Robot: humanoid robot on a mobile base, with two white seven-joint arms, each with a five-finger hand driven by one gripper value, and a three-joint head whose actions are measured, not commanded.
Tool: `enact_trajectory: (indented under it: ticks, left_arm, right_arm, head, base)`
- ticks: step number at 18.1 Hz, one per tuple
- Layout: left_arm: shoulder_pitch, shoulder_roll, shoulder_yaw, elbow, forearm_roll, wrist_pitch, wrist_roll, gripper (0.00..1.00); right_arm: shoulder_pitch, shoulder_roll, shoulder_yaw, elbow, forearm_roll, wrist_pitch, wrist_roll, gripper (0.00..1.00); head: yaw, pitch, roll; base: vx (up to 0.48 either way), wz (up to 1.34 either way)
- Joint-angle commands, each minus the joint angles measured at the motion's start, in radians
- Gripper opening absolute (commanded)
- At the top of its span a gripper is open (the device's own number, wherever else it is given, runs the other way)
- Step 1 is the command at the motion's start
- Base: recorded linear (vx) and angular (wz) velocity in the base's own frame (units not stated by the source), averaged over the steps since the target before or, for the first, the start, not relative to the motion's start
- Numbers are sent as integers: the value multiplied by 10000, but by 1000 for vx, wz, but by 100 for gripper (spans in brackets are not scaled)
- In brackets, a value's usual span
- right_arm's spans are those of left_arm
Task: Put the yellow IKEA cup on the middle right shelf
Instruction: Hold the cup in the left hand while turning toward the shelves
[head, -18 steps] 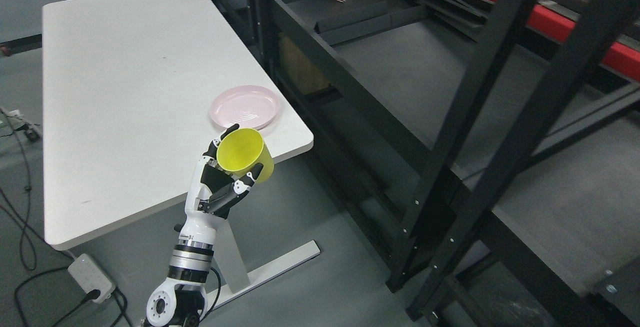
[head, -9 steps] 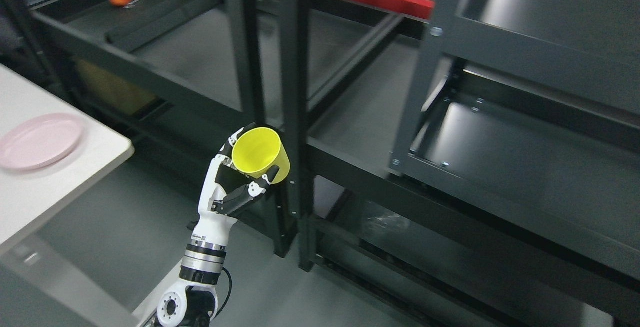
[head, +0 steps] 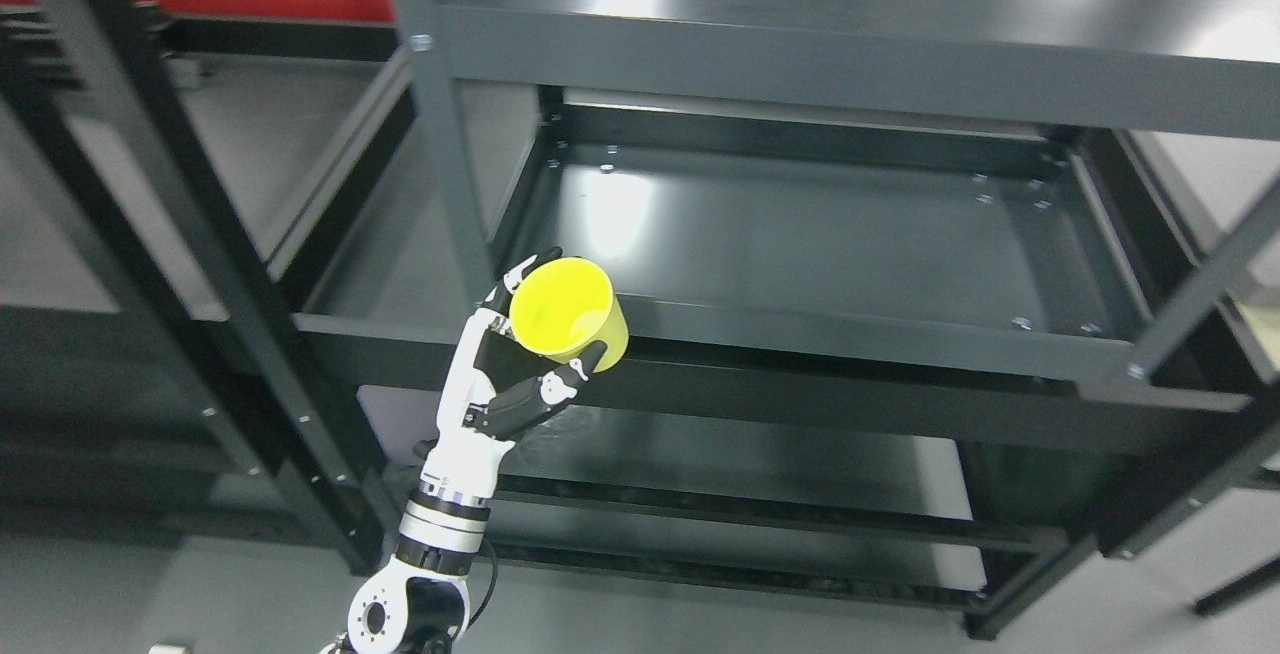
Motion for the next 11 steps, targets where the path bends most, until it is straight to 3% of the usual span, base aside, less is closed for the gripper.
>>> enact_trajectory:
  ticks: [1,5,11]
  left_arm:
    - [-74,175,-1130,-383,-17,-459,-38,1]
    - [-258,175,-1389,-750,-17,-1318,-160,1]
    - [-641,175,-3244,-1778,-689,-2102,-253,2]
  right_arm:
    - [132,-175,169,-1,-245,7,-3,99]
    - [132,-175,169,-1,-245,7,-3,99]
    - [132,-175,169,-1,-245,7,-3,99]
  head:
    - [0,0,0]
    - [0,-2,0]
    - [0,-2,0]
  base:
    - [-21,-612]
    - [1,-220]
    - [50,78]
